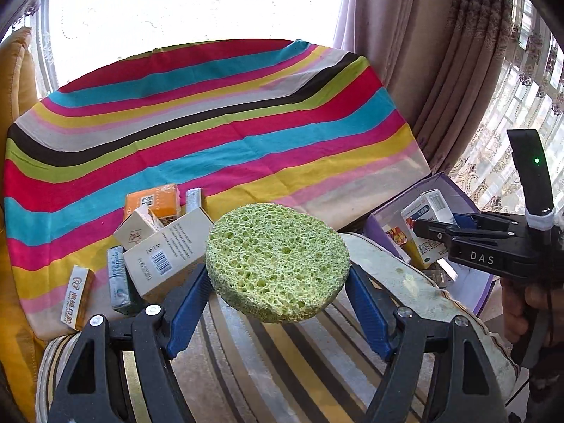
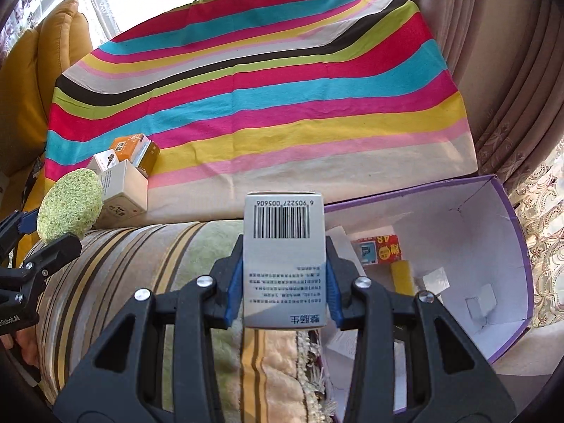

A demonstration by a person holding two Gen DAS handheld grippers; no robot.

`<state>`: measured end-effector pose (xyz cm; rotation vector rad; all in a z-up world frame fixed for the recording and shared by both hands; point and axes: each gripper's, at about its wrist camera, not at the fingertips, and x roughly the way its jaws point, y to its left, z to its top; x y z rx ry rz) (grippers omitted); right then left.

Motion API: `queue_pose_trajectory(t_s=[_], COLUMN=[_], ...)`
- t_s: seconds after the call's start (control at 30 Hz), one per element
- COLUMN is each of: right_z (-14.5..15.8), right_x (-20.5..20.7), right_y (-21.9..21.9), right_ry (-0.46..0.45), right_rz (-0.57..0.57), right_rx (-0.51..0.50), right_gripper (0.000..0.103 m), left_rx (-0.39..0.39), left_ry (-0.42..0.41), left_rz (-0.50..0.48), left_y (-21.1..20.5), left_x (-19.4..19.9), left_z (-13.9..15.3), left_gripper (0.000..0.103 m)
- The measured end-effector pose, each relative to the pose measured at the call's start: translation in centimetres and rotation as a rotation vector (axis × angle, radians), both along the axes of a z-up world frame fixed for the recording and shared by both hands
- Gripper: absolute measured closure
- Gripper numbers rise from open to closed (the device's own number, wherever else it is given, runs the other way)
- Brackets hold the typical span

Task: Organize objects
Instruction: 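Carry the green sponge and white barcode box over the purple box and release both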

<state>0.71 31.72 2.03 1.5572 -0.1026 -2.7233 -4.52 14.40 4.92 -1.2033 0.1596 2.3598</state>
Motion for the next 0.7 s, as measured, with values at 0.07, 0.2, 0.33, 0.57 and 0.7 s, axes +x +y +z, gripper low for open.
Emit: queue_pose_trajectory(t_s=[0.07, 0.2, 0.33, 0.57, 0.7], right_z=[-0.2, -0.4, -0.6, -0.4, 0.1], right_x=[0.8, 2.4, 3.5, 4.8, 5.1], right_y=[1.8, 5.1, 8.1, 12.1, 13.5], right_ry=[-0.003, 0.001, 0.002, 0.021, 0.04], right_rz=[-0.03, -0.09, -0.148, -0.231, -0.267], right_rx=[0.003, 0.037, 0.067, 0.101, 0.136], right_gripper=[0.06, 0.06, 0.06, 0.059, 0.059], left_rx=[-0.005, -0.015, -0.015, -0.024, -0.028], left_ry=[0.0, -0.006, -0.019, -0.043, -0.048], left_rz=[-0.029, -0.083, -0.134, -0.223, -0.282], left_y=[1.5, 4.4, 6.9, 11.2, 13.5], left_x=[0.4, 1.2, 2.0, 3.3, 4.2], left_z=[0.1, 0.1, 0.2, -0.2, -0.3], left_gripper=[0.025, 0.025, 0.025, 0.025, 0.025])
